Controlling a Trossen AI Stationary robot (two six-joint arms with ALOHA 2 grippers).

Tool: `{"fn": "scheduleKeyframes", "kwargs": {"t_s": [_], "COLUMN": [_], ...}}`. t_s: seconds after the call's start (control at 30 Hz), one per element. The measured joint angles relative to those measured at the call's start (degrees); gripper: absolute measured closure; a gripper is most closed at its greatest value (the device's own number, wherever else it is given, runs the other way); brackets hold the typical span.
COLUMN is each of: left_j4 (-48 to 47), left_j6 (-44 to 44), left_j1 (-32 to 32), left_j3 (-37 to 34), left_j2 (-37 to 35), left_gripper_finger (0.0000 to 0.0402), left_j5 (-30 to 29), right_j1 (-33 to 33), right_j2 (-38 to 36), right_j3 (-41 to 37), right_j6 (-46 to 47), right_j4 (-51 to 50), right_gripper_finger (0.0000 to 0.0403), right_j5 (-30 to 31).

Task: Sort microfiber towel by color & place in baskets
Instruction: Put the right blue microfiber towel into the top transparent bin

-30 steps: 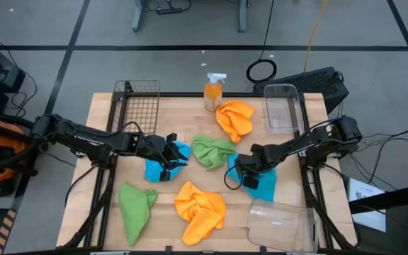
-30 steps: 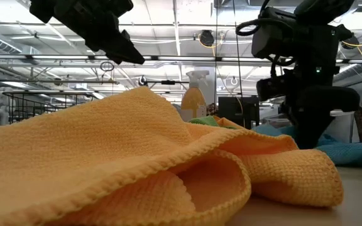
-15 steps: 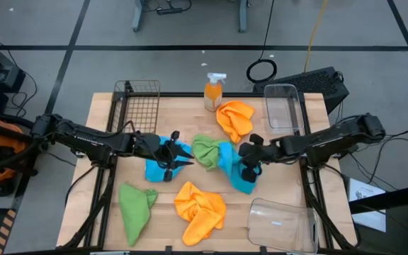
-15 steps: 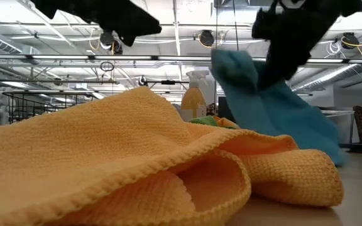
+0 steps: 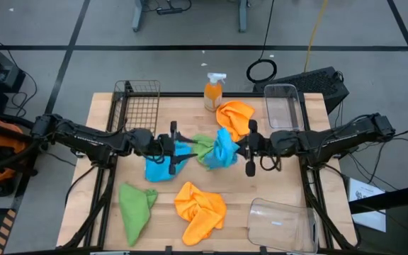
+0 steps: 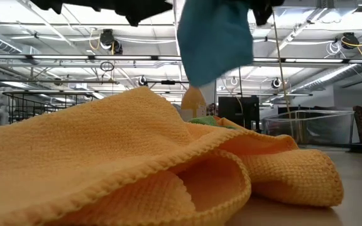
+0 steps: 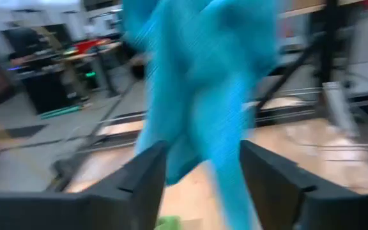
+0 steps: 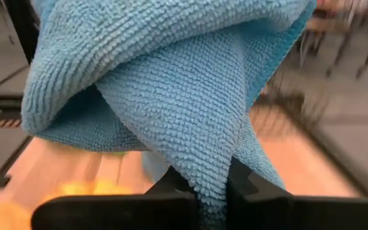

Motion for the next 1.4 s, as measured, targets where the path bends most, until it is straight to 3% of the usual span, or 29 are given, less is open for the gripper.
{"fn": "scheduleKeyframes", "kwargs": {"t_s": [0.2,0.37,0.6,0.8,1.0,1.17,1.4], "left_j4": [0.3,5.5,20.0,29.1,29.3,28.7,28.1], "left_j6": [-4.8,-7.7,-5.0,4.0,14.0,15.3,18.4], "left_j1": [1.4,-0.1,-2.3,-3.6,-5.9,-5.7,-4.0], "left_j3": [0.0,0.0,0.0,0.0,0.0,0.0,0.0], "left_j2": [1.1,4.6,12.0,14.5,14.6,14.6,14.5], "left_gripper_finger": [0.0077,0.0033,0.0027,0.0026,0.0026,0.0026,0.0028], "left_j5": [3.0,3.6,2.7,-8.0,-10.4,-12.4,-8.2], "right_j1": [0.0,0.0,0.0,-0.4,-0.5,-0.8,-2.2], "right_j2": [1.5,3.7,6.9,9.5,12.5,14.1,14.3], "right_j3": [0.0,0.0,0.0,0.0,0.0,0.0,0.0], "right_j6": [-6.6,-10.0,-13.5,-12.7,-11.4,-11.8,-9.3], "right_j4": [9.3,15.7,23.6,24.3,26.3,30.0,30.3], "right_gripper_finger": [0.0390,0.0390,0.0390,0.0390,0.0390,0.0390,0.0390], "right_j5": [-0.1,-0.2,-0.3,-4.0,-4.8,-6.0,-12.2]}}
